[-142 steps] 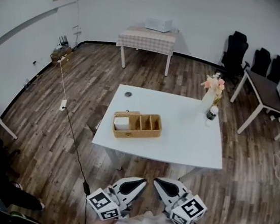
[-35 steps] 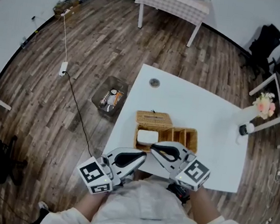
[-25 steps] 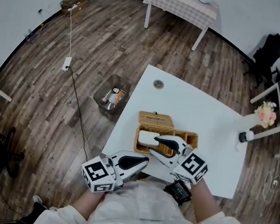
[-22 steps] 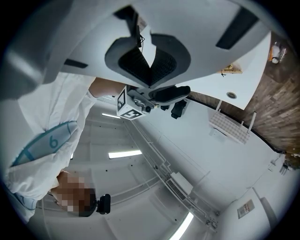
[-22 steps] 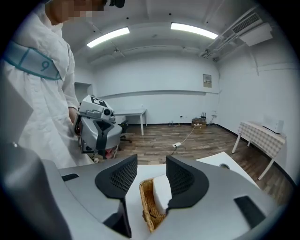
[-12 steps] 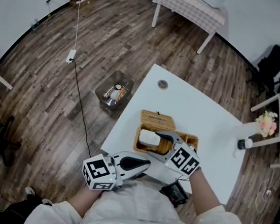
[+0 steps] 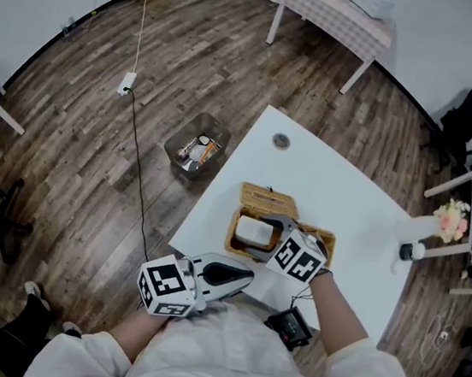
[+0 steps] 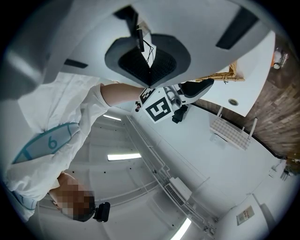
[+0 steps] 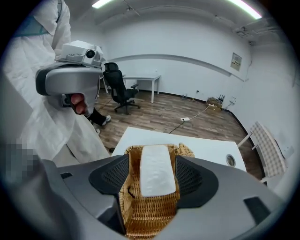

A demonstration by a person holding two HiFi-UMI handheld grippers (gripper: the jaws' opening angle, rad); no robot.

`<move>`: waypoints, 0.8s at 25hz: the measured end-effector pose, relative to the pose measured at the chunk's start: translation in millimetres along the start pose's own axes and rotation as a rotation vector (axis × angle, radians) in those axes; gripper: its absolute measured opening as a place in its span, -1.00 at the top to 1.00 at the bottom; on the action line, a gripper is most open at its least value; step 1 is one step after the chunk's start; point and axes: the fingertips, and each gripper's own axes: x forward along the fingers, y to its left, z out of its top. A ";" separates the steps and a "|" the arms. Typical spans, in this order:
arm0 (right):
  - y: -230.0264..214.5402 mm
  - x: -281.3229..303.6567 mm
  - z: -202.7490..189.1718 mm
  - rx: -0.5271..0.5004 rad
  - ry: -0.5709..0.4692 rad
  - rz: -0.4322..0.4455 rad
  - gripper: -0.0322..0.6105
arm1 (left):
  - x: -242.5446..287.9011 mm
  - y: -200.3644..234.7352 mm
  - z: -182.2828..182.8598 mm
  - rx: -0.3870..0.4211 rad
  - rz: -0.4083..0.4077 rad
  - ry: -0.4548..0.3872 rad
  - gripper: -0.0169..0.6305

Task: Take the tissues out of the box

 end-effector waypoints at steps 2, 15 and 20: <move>-1.3 5.5 -2.7 -0.032 0.034 0.013 -0.06 | 0.1 1.9 -1.0 -0.010 0.000 0.002 0.95; -2.7 33.3 -21.6 -0.170 0.199 0.072 -0.06 | 5.9 5.7 -20.0 -0.092 -0.001 0.037 0.95; -3.8 39.9 -20.2 -0.181 0.200 0.052 -0.06 | 5.7 2.8 -26.5 -0.079 -0.021 0.046 0.95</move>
